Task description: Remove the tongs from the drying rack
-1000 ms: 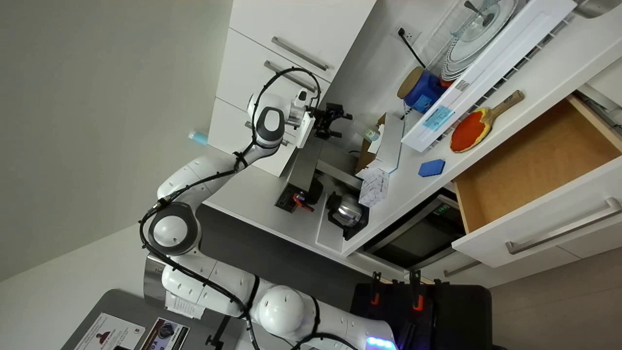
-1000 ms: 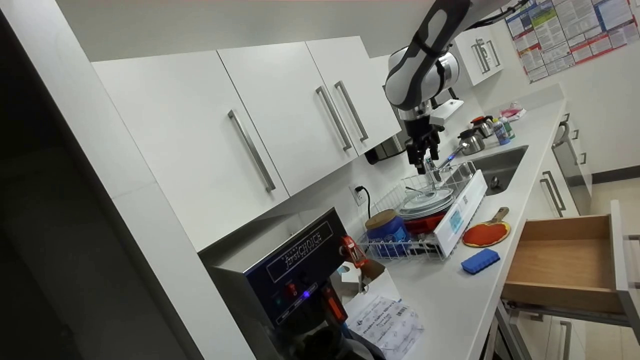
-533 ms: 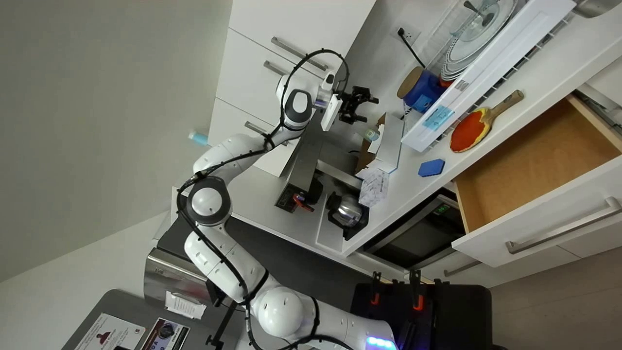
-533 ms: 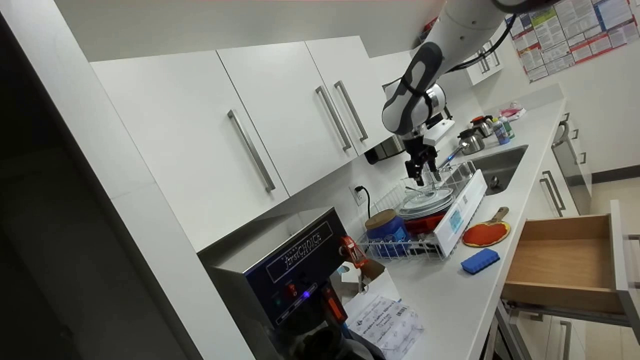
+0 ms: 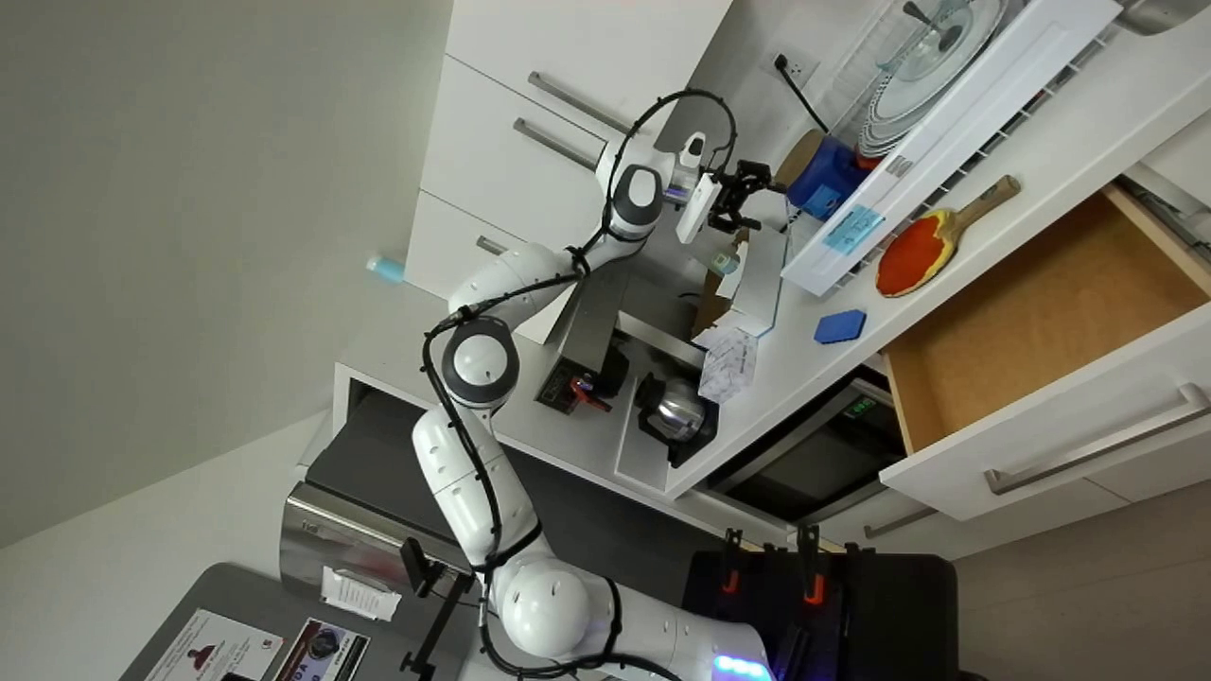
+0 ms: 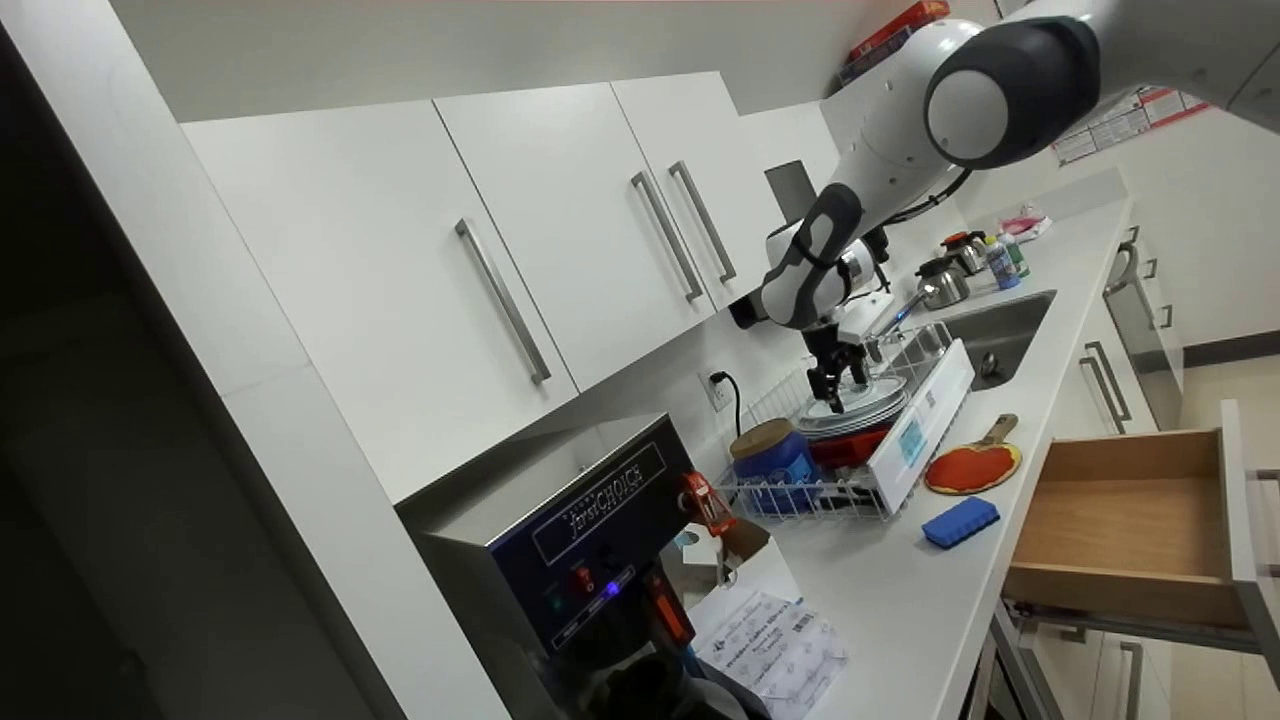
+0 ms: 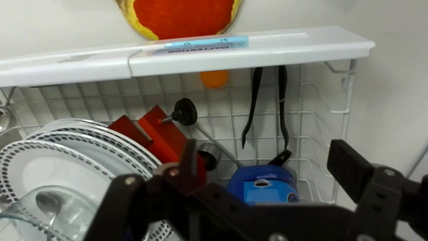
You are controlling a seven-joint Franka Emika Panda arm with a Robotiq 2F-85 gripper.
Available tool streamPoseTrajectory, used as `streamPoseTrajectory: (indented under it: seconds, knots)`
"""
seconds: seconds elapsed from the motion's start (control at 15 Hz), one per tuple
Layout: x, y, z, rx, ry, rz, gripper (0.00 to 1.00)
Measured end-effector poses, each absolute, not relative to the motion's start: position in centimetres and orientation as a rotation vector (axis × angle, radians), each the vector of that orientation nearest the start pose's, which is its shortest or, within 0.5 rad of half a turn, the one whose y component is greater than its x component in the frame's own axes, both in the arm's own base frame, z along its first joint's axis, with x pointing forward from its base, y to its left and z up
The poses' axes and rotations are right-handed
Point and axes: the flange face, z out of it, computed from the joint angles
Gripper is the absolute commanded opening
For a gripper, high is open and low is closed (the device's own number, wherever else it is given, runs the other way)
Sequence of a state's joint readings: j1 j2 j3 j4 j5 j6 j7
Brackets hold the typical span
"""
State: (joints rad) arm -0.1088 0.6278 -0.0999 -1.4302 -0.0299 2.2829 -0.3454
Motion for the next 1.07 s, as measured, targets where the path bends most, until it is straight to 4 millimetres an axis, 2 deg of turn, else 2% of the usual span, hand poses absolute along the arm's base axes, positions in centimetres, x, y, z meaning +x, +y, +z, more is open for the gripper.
streamPoseTrajectory:
  seconds: [0.33,0.73,1.07]
  knots:
    - [74.6,-14.3,31.6,-3.242,-0.293,-0.309,1.0]
    - [75.4,-15.3,27.6,-3.231,-0.275,-0.266,1.0]
    - [75.6,-15.3,27.4,-3.23,-0.277,-0.272,1.0]
